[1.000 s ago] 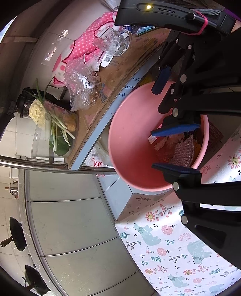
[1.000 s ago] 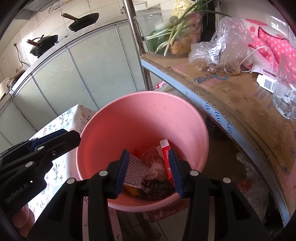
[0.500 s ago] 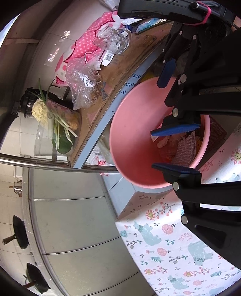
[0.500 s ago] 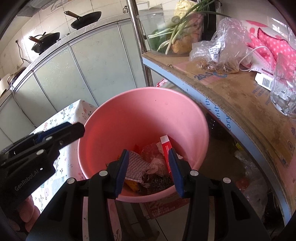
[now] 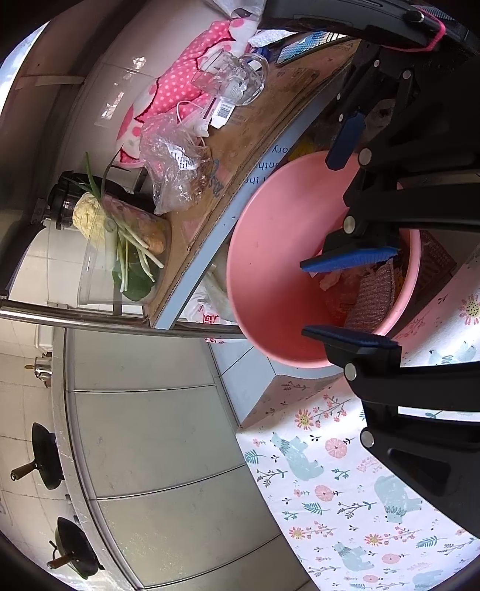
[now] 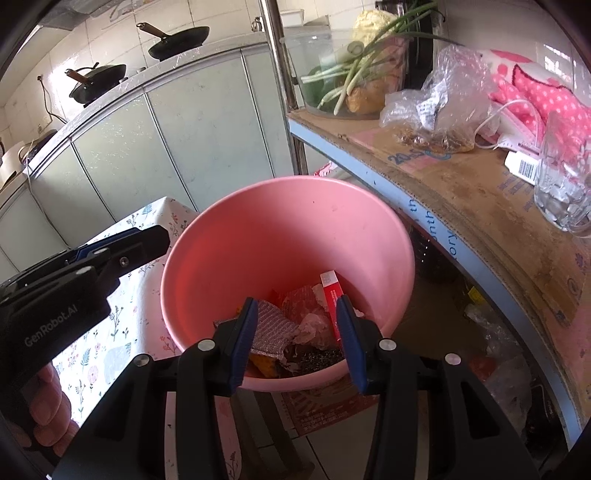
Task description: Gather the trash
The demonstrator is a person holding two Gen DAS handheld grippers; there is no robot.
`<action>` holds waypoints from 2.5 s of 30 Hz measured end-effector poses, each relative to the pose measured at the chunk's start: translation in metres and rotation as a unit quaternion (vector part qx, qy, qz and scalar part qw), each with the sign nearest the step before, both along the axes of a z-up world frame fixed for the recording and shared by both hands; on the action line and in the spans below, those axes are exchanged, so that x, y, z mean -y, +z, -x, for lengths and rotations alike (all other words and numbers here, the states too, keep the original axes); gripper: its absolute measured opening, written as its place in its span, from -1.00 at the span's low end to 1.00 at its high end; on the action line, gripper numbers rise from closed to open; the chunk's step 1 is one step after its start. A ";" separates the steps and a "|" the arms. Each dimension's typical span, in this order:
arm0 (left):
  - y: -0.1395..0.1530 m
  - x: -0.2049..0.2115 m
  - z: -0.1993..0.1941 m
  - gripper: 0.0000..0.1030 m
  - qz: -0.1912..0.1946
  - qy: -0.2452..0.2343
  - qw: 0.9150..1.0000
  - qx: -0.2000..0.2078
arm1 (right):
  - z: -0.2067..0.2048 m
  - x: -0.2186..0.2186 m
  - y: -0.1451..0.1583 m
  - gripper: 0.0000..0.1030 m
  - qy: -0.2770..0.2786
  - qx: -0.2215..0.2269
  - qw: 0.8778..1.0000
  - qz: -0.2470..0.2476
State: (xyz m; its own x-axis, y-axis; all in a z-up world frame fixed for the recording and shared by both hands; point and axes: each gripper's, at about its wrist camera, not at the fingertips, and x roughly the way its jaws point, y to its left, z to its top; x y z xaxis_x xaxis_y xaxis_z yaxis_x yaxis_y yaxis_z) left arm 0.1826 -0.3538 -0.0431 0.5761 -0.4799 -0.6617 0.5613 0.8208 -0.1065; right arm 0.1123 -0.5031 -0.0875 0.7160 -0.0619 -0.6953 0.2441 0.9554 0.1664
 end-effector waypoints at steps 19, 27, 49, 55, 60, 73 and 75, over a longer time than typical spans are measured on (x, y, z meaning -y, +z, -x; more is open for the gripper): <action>0.024 -0.020 0.019 -0.33 0.013 0.006 1.000 0.011 | 0.032 -0.021 0.025 -0.13 0.003 0.039 0.999 0.023; 0.037 -0.034 0.034 -0.32 0.020 0.008 1.000 0.022 | 0.044 -0.036 0.034 -0.13 0.008 0.048 0.998 0.026; 0.059 -0.074 0.068 -0.31 0.039 0.014 0.998 0.041 | 0.075 -0.065 0.056 -0.12 0.008 0.068 0.997 0.046; 0.063 -0.080 0.078 -0.31 0.039 0.015 0.998 0.045 | 0.083 -0.071 0.059 -0.12 0.008 0.071 0.996 0.052; 0.067 -0.086 0.087 -0.31 0.042 0.017 0.998 0.051 | 0.092 -0.077 0.062 -0.12 0.010 0.076 0.995 0.058; 0.073 -0.099 0.105 -0.31 0.045 0.022 0.997 0.055 | 0.108 -0.092 0.072 -0.12 0.012 0.085 0.994 0.071; 0.073 -0.101 0.107 -0.31 0.046 0.023 0.997 0.054 | 0.109 -0.094 0.074 -0.12 0.012 0.087 0.993 0.073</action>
